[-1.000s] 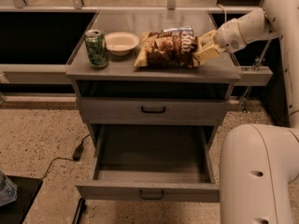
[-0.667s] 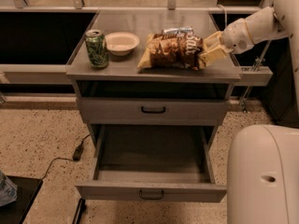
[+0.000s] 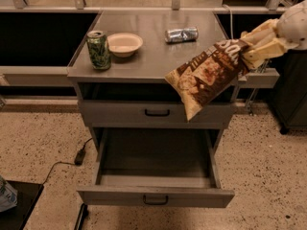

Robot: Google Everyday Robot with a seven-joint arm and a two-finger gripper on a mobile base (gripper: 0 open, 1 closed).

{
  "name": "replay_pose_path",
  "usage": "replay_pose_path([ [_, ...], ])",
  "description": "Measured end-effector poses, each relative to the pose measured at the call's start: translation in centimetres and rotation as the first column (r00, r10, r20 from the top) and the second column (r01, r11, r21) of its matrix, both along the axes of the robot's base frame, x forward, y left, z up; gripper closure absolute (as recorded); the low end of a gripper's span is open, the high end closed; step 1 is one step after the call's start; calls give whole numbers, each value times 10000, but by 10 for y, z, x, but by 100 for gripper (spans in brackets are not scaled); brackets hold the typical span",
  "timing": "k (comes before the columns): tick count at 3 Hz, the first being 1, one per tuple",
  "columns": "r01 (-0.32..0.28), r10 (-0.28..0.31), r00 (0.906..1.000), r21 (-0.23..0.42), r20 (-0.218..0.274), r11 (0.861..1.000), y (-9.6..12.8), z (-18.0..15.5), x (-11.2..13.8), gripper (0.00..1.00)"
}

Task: Place brown chip bag into middle drawer

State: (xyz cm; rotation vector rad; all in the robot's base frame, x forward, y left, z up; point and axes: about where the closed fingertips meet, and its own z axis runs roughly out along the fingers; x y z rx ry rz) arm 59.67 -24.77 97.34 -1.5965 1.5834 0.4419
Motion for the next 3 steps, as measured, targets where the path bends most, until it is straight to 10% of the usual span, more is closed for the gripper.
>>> replay_pose_path([
  [1, -675, 666, 9973, 295, 295, 9973, 9, 37, -87, 100],
  [3, -1581, 1621, 9828, 510, -882, 9861, 49, -21, -130, 100],
])
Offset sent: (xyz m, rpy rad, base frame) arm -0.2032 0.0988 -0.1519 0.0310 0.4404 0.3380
